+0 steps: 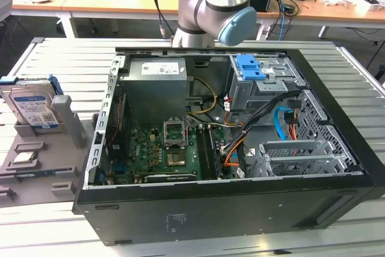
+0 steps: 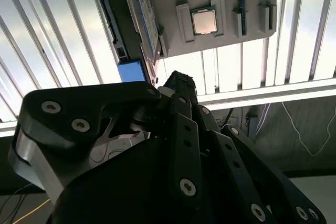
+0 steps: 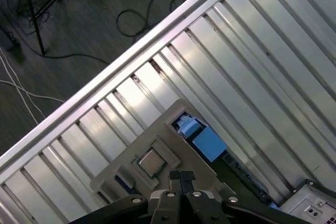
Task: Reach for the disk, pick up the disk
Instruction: 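Pick up the disk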
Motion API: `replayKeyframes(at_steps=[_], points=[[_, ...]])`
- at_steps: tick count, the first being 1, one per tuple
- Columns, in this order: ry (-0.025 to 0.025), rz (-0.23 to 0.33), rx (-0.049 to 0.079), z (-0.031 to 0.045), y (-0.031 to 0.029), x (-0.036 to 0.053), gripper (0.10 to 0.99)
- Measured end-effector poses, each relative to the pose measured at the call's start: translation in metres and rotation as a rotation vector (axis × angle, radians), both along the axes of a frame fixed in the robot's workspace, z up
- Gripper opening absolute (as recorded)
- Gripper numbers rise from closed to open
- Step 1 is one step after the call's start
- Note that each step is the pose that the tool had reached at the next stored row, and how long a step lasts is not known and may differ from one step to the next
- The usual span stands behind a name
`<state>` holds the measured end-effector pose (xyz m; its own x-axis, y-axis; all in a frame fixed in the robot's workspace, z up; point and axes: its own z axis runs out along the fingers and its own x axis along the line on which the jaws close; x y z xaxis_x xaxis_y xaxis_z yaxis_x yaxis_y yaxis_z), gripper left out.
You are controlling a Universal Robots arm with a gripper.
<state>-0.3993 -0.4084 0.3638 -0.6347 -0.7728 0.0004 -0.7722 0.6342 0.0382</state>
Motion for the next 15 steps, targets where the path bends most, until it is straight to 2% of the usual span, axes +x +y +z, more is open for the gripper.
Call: replayKeyframes(at_steps=[8,15], points=[[0.0001,0.077,0.000,0.0000,0.0000,0.0000,0.106],[0.0000,0.184,0.000,0.0000,0.0000,0.0000,0.106]])
